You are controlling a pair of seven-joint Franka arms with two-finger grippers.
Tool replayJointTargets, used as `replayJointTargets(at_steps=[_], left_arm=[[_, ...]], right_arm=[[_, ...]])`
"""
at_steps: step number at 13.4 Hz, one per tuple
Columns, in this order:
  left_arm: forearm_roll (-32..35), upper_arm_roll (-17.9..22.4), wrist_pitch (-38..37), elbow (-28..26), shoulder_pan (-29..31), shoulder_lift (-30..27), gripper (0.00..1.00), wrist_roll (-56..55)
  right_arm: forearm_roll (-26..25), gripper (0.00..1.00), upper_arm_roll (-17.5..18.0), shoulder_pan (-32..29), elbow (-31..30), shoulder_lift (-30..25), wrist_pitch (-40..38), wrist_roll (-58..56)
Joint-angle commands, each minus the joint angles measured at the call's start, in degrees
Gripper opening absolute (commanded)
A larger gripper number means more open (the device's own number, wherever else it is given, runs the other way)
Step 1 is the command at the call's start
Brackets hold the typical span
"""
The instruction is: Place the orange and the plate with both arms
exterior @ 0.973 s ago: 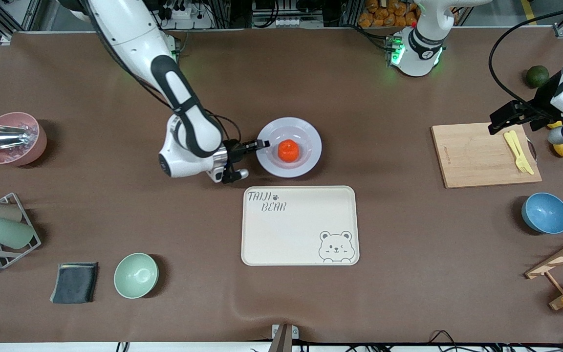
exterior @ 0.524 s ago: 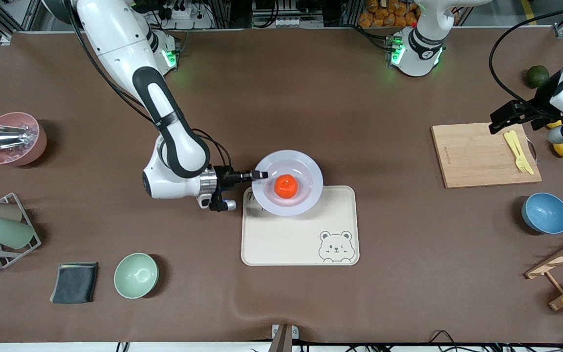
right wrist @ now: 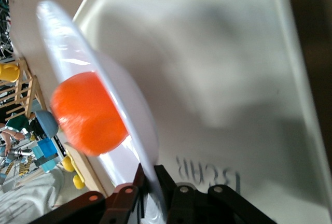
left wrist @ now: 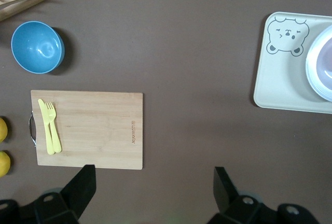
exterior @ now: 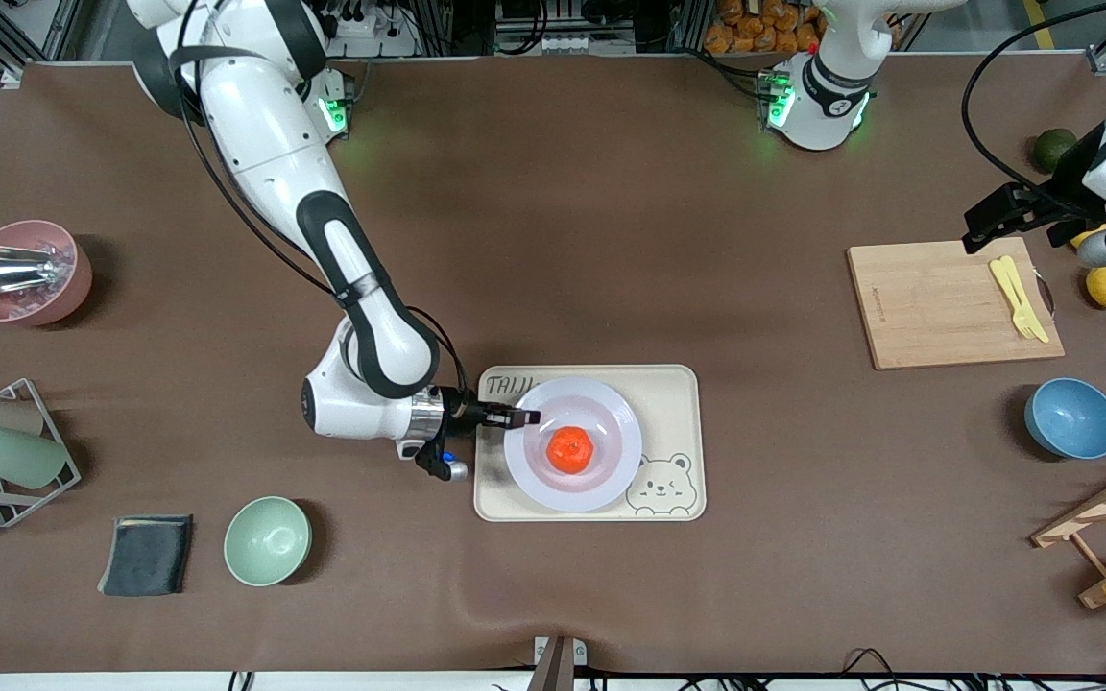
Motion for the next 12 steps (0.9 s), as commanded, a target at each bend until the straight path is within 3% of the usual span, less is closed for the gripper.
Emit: replayJointTargets(at_steps=[1, 3, 7, 10, 12], left_arm=[[1.3, -0.2, -1.2, 0.3, 0.2, -0.5, 1.0, -0.2], [1.3, -0.2, -1.2, 0.3, 0.1, -0.5, 1.0, -0.2], [1.2, -0.3, -1.2, 0.3, 0.0, -0.5, 1.0, -0.3], [0.7, -0.3, -1.2, 0.3, 0.0, -0.6, 1.0, -0.3], [0.7, -0.3, -1.2, 0.5, 0.0, -0.6, 1.0, -0.3]], right_arm=[[0.7, 1.0, 0.5, -1.0, 3.7, 1.6, 0.1, 0.9], [-2.2, 1.0, 0.0, -3.3, 3.4, -0.7, -0.6, 0.9], [-16.0, 1.0, -2.1, -9.9, 3.4, -5.5, -13.9, 0.9], [-32.0, 1.0, -2.2, -13.0, 1.3, -12.1, -18.0, -1.2], [-44.7, 1.0, -2.2, -13.7, -2.7, -19.5, -19.5, -2.3]])
